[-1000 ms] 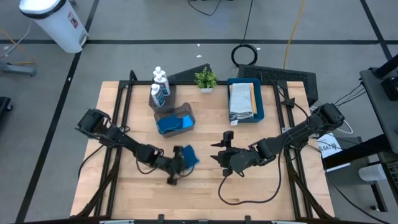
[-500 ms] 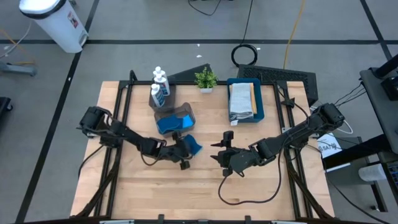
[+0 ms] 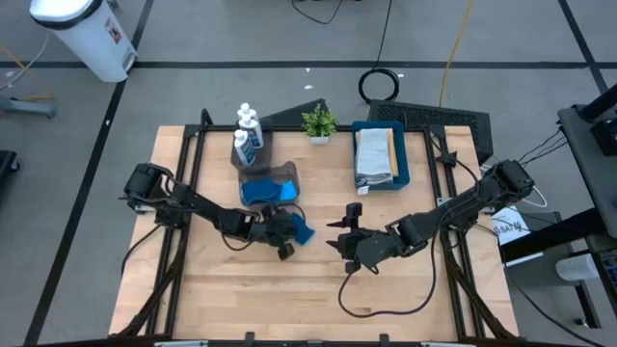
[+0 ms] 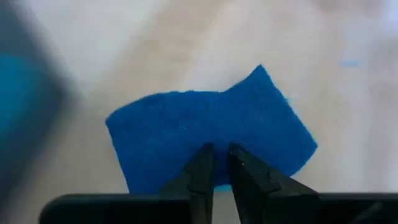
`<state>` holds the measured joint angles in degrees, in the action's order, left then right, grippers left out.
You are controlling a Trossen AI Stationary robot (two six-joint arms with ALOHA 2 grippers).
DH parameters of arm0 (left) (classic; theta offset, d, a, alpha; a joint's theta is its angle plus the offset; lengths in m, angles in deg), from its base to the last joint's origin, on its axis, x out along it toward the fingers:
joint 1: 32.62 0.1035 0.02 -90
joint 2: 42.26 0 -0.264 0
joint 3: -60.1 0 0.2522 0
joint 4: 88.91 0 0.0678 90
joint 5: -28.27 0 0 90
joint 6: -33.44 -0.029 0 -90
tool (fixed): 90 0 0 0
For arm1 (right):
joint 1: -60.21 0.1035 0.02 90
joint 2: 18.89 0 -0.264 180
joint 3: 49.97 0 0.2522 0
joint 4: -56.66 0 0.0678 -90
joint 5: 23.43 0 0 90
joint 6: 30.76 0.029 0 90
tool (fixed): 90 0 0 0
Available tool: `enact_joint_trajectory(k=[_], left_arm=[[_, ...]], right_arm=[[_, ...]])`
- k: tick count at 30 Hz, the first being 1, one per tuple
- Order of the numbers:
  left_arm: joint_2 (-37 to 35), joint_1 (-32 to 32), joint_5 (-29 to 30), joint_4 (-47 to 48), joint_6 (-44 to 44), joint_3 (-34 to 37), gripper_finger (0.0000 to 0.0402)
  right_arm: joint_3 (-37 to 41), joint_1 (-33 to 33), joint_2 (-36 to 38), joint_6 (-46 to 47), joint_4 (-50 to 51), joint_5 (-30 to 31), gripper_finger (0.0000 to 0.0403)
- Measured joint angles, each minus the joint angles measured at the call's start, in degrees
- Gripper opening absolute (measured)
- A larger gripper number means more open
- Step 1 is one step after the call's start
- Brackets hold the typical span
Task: Pick & Place Kitchen Items
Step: Put the blue sponge into the bottom black bin
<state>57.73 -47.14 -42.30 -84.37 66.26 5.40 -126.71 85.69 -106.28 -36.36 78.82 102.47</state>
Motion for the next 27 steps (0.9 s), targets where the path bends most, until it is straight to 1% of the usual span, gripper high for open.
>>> enact_joint_trajectory(k=[3, 5, 7, 9, 11, 13, 16, 18, 21, 25, 27], left_arm=[[-0.1, -0.1, -12.1, -1.9, 4.7, 0.0, 0.0033], [-0.1, -0.2, -18.3, -3.6, 5.9, 0.0, 0.0026], [-0.2, -0.2, -22.5, -5.9, 5.2, 0.0, 0.0019], [-0.9, -0.3, -24.6, -7.6, 2.1, 0.1, 0.0011], [-2.2, -0.5, -24.0, -9.6, -0.9, 0.1, 0.0004], [-3.9, -0.9, -21.5, -9.8, -2.9, 0.1, 0.0003], [-5.5, -2.1, -17.8, -8.4, -4.0, 0.1, 0.0022], [-6.0, -2.8, -16.2, -7.3, -2.1, 0.1, 0.0049], [-6.0, -3.7, -14.8, -3.5, -0.3, 0.0, 0.0102], [-6.0, -4.0, -10.6, 1.9, 2.4, 0.0, 0.0175], [-6.0, -4.0, -9.9, 4.2, 2.5, 0.1, 0.0205]], right_arm=[[0.0, 0.0, 0.0, 0.0, 0.0, 0.0, 0.0196], [0.0, 0.0, 0.0, 0.0, 0.0, 0.0, 0.0196], [0.0, 0.0, 0.0, 0.0, 0.0, 0.0, 0.0196], [0.0, 0.0, 0.0, 0.0, 0.0, 0.0, 0.0196], [0.0, 0.0, 0.0, 0.0, 0.0, 0.0, 0.0196], [0.0, 0.0, 0.0, 0.0, 0.0, 0.0, 0.0196], [0.0, 0.0, 0.0, 0.0, 0.0, 0.0, 0.0196], [0.0, 0.0, 0.0, 0.0, 0.0, 0.0, 0.0196], [0.0, 0.0, 0.0, 0.0, 0.1, -0.1, 0.0196], [0.0, 0.0, 0.0, 0.0, 0.0, -0.1, 0.0196], [0.0, 0.0, 0.0, 0.0, 0.0, -0.1, 0.0196]])
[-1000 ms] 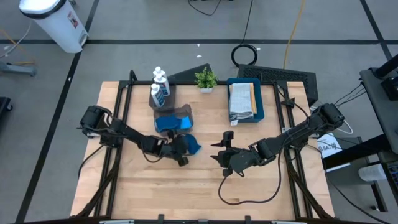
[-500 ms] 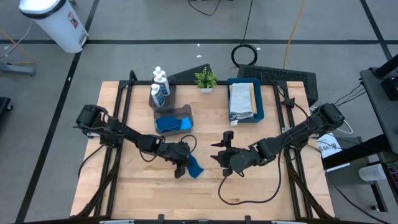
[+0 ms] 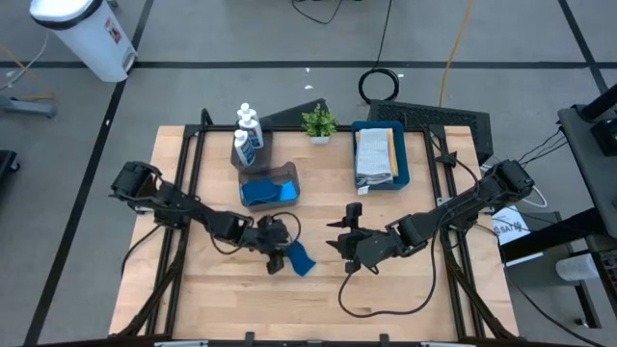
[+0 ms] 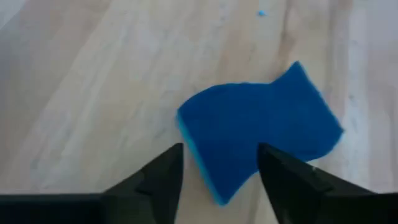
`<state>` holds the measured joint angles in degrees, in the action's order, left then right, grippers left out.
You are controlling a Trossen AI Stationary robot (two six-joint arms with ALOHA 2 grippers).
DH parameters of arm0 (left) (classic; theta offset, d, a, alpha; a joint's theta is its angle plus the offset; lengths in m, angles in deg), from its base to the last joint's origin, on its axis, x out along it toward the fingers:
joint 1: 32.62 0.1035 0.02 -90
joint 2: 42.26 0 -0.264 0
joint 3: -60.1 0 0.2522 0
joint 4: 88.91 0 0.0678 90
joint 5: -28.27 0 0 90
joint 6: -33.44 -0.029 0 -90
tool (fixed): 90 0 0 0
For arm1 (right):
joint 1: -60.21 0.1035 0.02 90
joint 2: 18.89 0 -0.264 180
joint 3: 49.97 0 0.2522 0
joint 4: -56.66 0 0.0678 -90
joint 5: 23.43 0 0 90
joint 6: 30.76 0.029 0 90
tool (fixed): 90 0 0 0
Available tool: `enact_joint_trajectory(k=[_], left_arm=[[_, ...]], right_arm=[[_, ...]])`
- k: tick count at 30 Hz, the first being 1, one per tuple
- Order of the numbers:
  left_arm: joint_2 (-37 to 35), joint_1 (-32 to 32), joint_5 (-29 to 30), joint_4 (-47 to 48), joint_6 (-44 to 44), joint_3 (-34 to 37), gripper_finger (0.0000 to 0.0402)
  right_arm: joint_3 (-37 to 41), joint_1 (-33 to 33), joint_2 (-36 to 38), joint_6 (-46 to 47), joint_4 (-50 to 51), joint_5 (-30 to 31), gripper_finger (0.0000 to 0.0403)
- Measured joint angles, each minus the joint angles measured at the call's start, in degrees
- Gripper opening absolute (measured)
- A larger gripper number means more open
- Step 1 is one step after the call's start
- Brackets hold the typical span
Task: Pick & Place Kitchen Items
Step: Put the blue sponge into the bottom black bin
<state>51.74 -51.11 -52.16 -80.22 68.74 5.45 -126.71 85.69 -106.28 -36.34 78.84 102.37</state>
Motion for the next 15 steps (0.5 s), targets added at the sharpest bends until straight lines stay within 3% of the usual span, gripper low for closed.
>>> enact_joint_trajectory(k=[5, 15], left_arm=[[1.2, 0.0, -0.3, 1.1, 0.9, 0.0, 0.0245], [3.4, 0.1, -2.0, -1.6, 1.3, 0.0, 0.0250]], right_arm=[[0.0, 0.0, 0.0, 0.0, 0.0, 0.0, 0.0196], [0.0, 0.0, 0.0, 0.0, 0.0, 0.0, 0.0196]])
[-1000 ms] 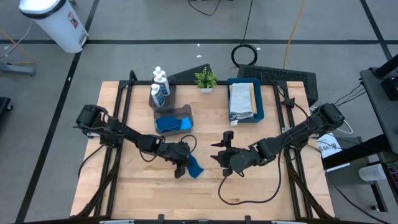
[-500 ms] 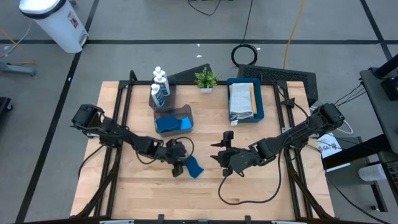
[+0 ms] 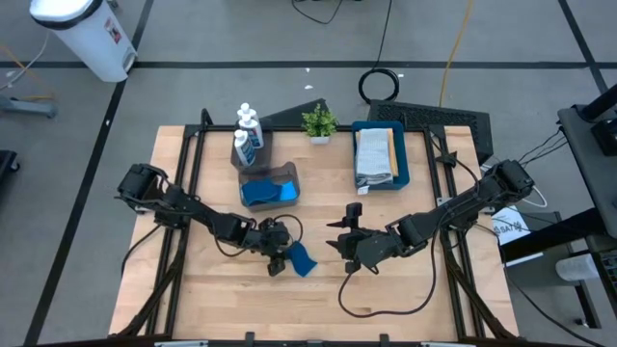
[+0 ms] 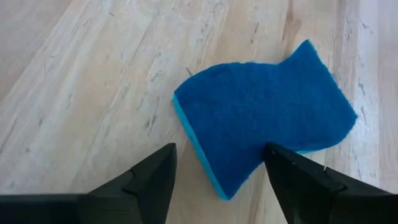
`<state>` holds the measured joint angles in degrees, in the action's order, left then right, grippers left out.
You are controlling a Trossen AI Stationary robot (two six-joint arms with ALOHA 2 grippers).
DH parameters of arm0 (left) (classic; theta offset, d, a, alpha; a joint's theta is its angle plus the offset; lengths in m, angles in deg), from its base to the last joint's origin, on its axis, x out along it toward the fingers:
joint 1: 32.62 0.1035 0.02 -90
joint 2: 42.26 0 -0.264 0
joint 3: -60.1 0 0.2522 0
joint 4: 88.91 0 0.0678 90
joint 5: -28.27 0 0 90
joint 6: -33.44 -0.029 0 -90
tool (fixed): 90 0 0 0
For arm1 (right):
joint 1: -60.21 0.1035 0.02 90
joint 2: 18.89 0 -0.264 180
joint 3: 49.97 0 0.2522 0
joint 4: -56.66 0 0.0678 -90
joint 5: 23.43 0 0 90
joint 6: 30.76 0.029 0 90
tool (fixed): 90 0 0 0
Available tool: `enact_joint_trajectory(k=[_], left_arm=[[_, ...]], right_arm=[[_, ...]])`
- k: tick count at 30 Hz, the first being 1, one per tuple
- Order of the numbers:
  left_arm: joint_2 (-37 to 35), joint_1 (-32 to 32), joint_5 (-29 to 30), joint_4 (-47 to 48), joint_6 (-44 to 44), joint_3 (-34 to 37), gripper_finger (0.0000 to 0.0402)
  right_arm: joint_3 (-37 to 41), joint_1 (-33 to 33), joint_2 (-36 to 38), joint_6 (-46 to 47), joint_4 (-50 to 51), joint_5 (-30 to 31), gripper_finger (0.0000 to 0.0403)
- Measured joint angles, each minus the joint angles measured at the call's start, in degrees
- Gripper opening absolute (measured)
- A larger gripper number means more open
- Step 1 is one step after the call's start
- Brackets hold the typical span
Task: Pick & Place Kitchen Items
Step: Put the blue sponge into the bottom black bin
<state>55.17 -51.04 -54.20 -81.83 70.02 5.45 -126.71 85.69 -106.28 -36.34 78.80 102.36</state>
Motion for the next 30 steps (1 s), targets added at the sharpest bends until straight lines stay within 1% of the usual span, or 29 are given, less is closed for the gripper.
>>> enact_joint_trajectory(k=[5, 8, 11, 17, 23, 26, 30], left_arm=[[0.1, 0.0, 0.0, 0.7, -0.3, 0.0, 0.0249], [0.7, 0.0, 0.6, 1.0, -1.0, -0.2, 0.0232], [1.5, 0.1, 0.8, 0.9, -2.0, -0.2, 0.0198], [1.6, 0.6, 0.4, 0.8, -2.9, -0.1, 0.0109], [1.7, 1.2, -1.1, 0.7, -3.6, -0.1, 0.0034], [1.7, 1.6, -2.2, 0.2, -5.0, -0.1, 0.0011], [1.7, 1.8, -2.4, 0.0, -6.5, -0.1, 0.0015]], right_arm=[[0.0, 0.0, 0.0, 0.0, 0.0, 0.0, 0.0196], [0.0, 0.0, 0.0, 0.0, 0.0, 0.0, 0.0196], [0.0, 0.0, 0.0, 0.0, 0.0, 0.0, 0.0196], [0.0, 0.0, 0.0, 0.0, 0.0, 0.0, 0.0196], [0.0, 0.0, 0.0, 0.0, 0.0, 0.0, 0.0196], [0.0, 0.0, 0.0, 0.0, 0.0, 0.0, 0.0196], [0.0, 0.0, 0.0, 0.0, 0.0, 0.0, 0.0196]])
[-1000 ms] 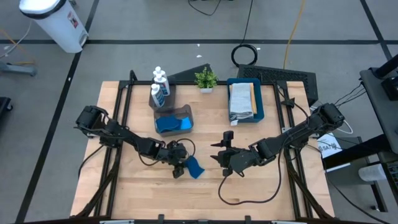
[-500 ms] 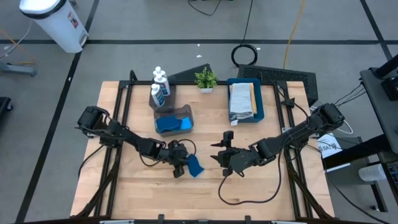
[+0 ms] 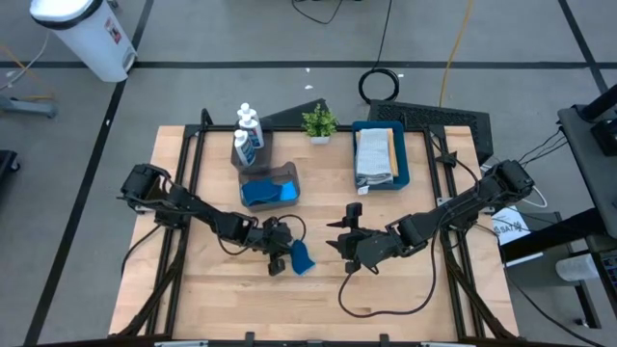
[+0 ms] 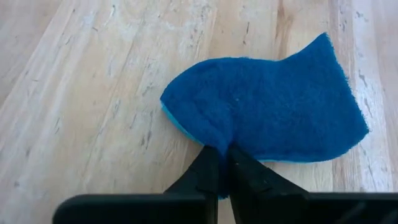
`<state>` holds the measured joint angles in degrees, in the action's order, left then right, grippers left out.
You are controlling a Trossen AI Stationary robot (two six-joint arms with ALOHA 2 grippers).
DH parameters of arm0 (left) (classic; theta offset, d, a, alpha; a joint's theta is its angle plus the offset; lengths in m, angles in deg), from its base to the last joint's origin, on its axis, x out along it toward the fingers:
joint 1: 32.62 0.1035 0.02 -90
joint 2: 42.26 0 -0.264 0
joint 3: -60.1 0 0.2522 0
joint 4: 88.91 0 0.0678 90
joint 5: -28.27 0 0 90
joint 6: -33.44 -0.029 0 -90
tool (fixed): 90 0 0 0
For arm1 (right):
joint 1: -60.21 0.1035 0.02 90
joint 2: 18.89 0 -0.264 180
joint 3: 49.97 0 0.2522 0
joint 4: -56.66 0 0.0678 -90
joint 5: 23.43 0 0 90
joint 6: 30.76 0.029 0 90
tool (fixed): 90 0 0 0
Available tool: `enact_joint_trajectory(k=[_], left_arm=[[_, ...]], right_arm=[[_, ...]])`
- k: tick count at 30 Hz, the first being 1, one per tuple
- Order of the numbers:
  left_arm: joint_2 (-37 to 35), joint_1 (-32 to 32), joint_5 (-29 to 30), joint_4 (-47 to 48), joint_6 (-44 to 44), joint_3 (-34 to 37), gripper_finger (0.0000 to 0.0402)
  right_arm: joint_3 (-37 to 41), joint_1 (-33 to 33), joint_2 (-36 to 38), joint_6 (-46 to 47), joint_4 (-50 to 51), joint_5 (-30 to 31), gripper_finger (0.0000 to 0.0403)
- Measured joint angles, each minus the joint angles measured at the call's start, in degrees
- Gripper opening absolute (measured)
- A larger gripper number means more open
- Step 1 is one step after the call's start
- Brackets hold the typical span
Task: Pick & Place Kitchen Items
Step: Put the blue sponge into the bottom black bin
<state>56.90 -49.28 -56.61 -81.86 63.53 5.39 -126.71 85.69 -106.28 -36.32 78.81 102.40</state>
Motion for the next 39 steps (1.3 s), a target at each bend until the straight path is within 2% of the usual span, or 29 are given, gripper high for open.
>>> enact_joint_trajectory(k=[5, 11, 18, 26, 32, 39], left_arm=[[-0.4, 0.0, 0.5, -1.1, -1.5, 0.1, 0.0008], [-1.4, 0.2, 5.7, -2.0, -1.1, 0.2, 0.0016], [-3.9, 0.6, 8.0, -2.5, -0.4, 0.2, 0.0012], [-10.7, 0.6, 12.1, -0.9, 1.5, 0.1, 0.0011], [-16.9, 0.5, 13.9, 4.2, 1.3, 0.1, 0.0007], [-22.4, 0.5, 18.8, 8.5, 1.2, 0.1, 0.0007]], right_arm=[[0.0, 0.0, 0.0, 0.0, 0.0, 0.0, 0.0196], [0.0, 0.0, 0.0, 0.0, 0.0, 0.0, 0.0196], [0.0, 0.0, 0.0, 0.0, 0.0, 0.1, 0.0196], [0.0, 0.0, 0.0, 0.0, 0.0, 0.1, 0.0196], [0.0, 0.0, 0.0, 0.0, 0.0, 0.1, 0.0196], [0.0, 0.0, 0.0, 0.0, 0.0, 0.1, 0.0196]])
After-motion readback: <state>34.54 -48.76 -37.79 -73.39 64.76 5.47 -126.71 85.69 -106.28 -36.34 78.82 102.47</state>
